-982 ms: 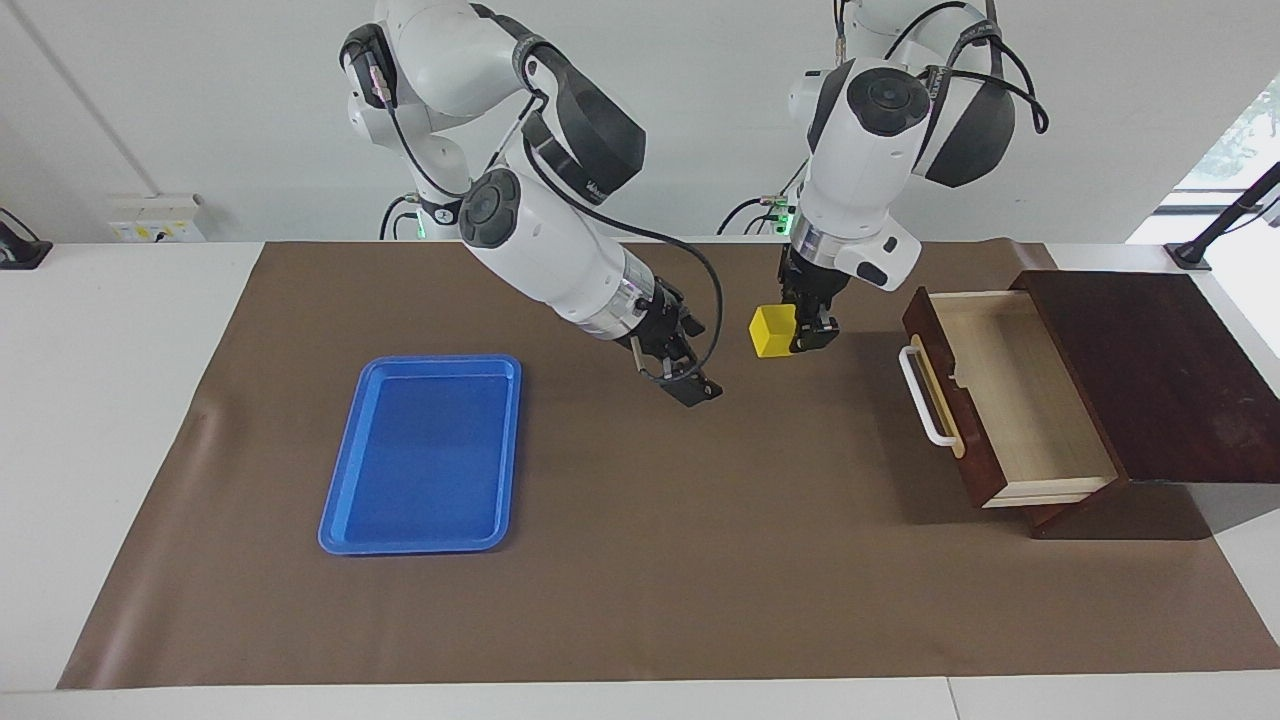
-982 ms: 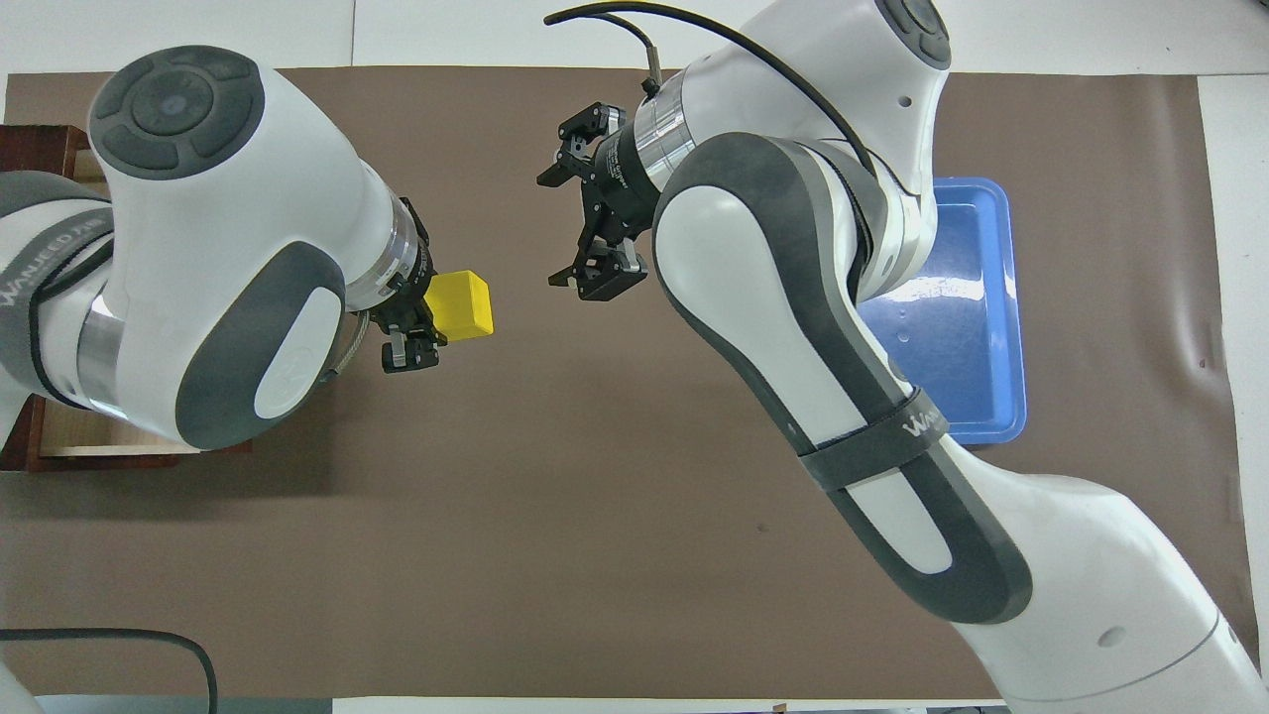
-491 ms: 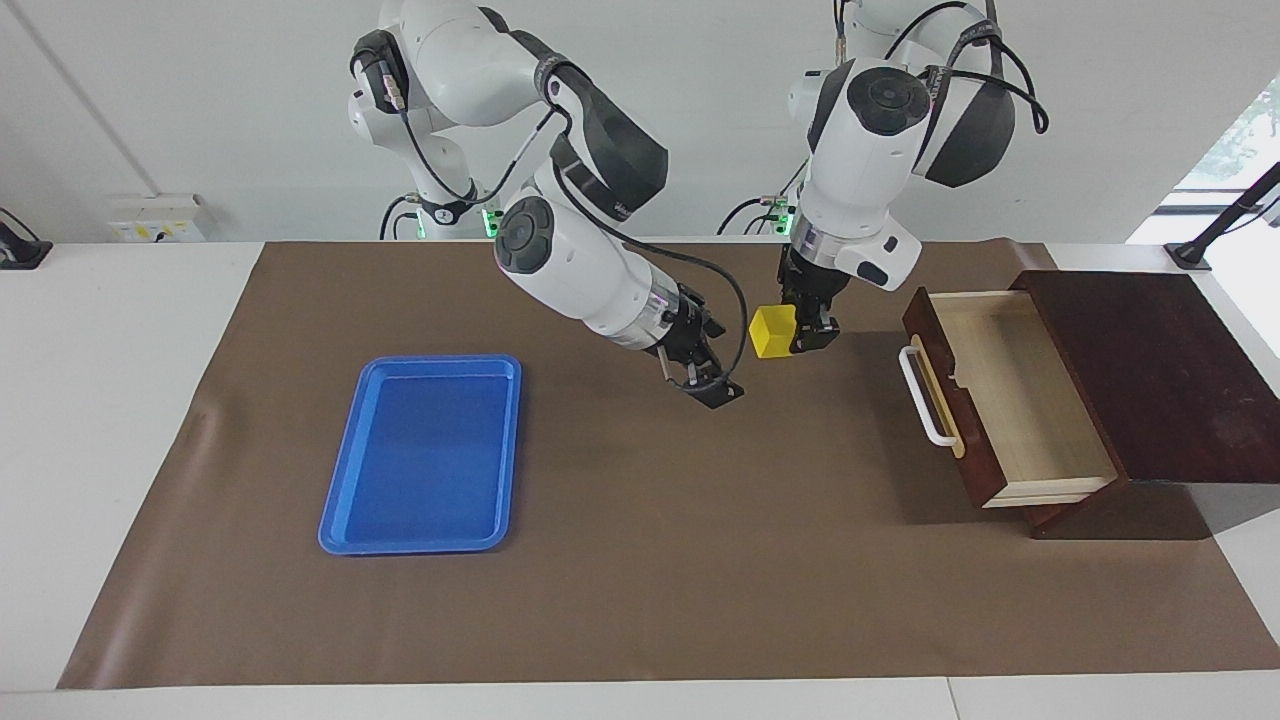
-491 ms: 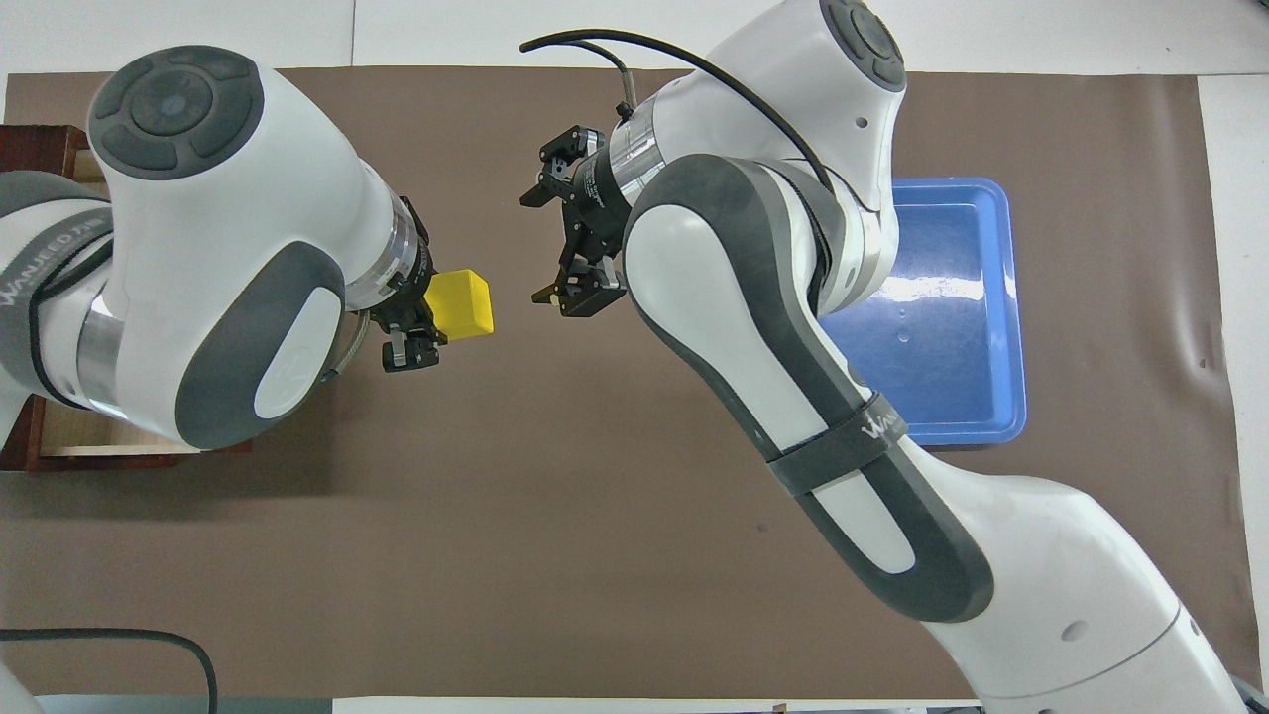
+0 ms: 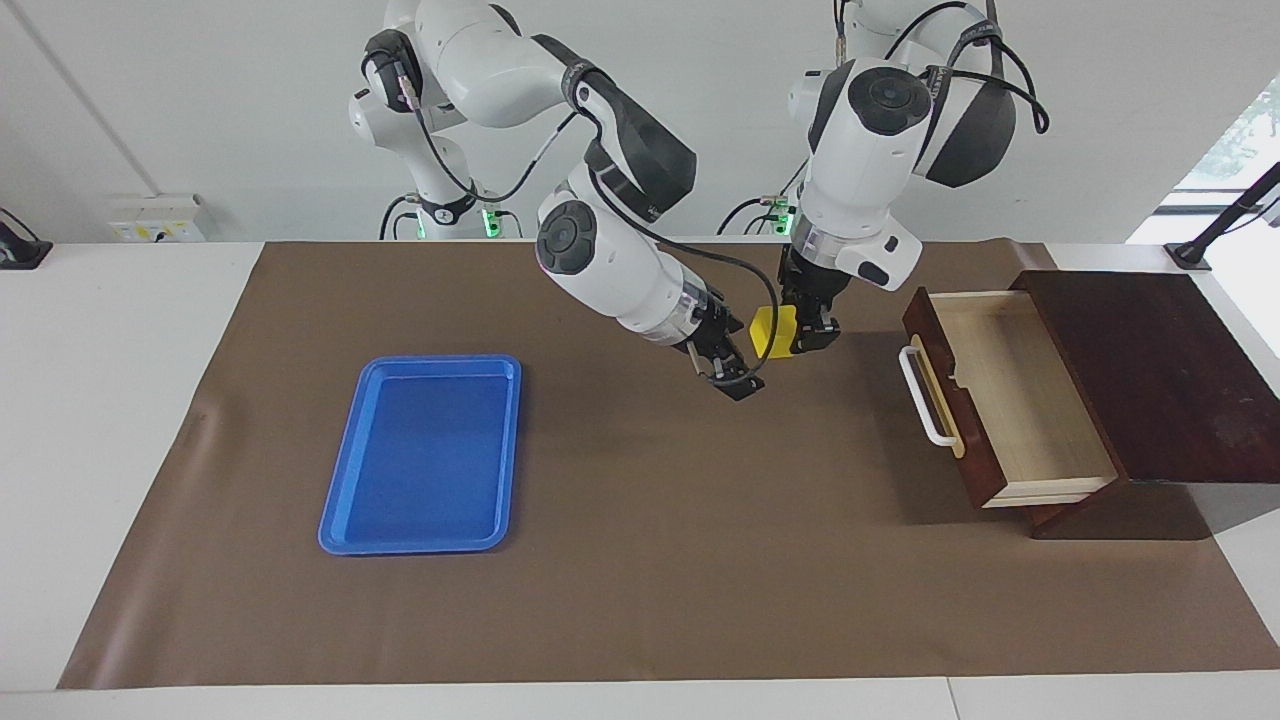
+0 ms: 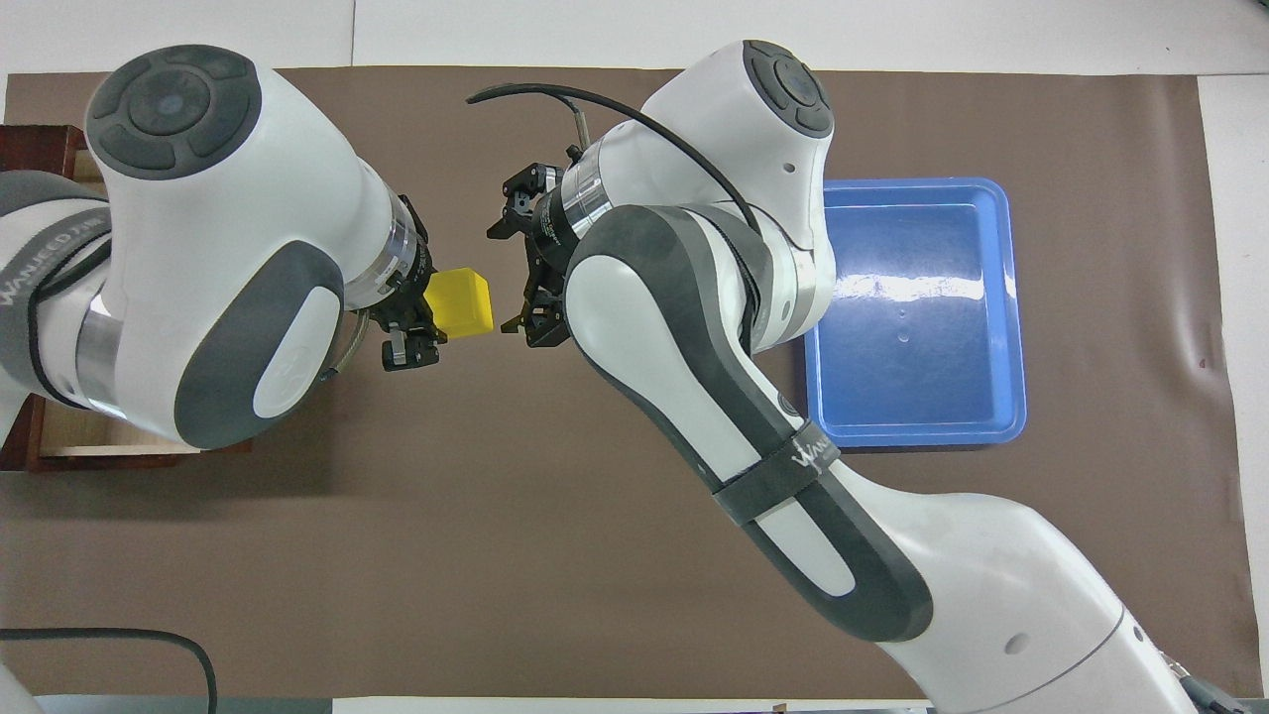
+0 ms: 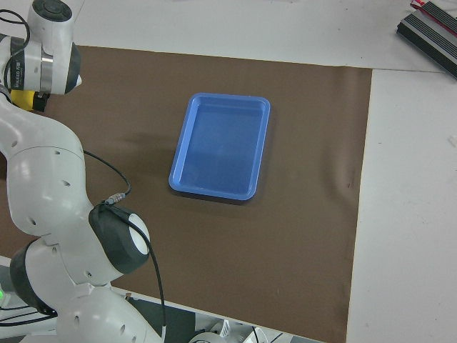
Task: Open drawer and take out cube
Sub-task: 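Move the right gripper toward the cube held by the left gripper, then close the right gripper on the cube while the left gripper releases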
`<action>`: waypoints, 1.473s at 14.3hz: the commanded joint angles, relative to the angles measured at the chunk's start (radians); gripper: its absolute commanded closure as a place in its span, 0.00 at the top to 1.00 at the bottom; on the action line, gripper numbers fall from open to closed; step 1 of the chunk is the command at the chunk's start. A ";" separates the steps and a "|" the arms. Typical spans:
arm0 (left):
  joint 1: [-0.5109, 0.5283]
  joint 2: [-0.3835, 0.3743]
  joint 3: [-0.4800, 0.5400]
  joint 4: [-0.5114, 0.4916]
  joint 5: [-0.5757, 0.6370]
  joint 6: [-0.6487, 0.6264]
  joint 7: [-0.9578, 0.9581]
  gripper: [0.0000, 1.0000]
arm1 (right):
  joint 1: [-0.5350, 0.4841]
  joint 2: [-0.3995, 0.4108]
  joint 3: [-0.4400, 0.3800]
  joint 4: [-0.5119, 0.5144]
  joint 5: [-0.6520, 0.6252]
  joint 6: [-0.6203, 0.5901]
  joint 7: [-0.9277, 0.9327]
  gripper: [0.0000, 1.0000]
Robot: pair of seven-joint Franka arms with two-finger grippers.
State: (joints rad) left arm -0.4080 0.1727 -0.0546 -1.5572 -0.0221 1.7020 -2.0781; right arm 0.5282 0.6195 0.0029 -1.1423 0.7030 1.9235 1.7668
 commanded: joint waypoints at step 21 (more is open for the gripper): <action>-0.005 -0.007 0.013 -0.017 0.005 0.022 -0.013 0.00 | 0.035 -0.017 0.003 -0.017 0.062 0.020 0.052 0.97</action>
State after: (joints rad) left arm -0.4079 0.1728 -0.0496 -1.5577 -0.0221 1.7067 -2.0791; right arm 0.5594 0.6156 0.0066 -1.1420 0.7404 1.9267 1.8003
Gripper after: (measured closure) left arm 0.449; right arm 0.013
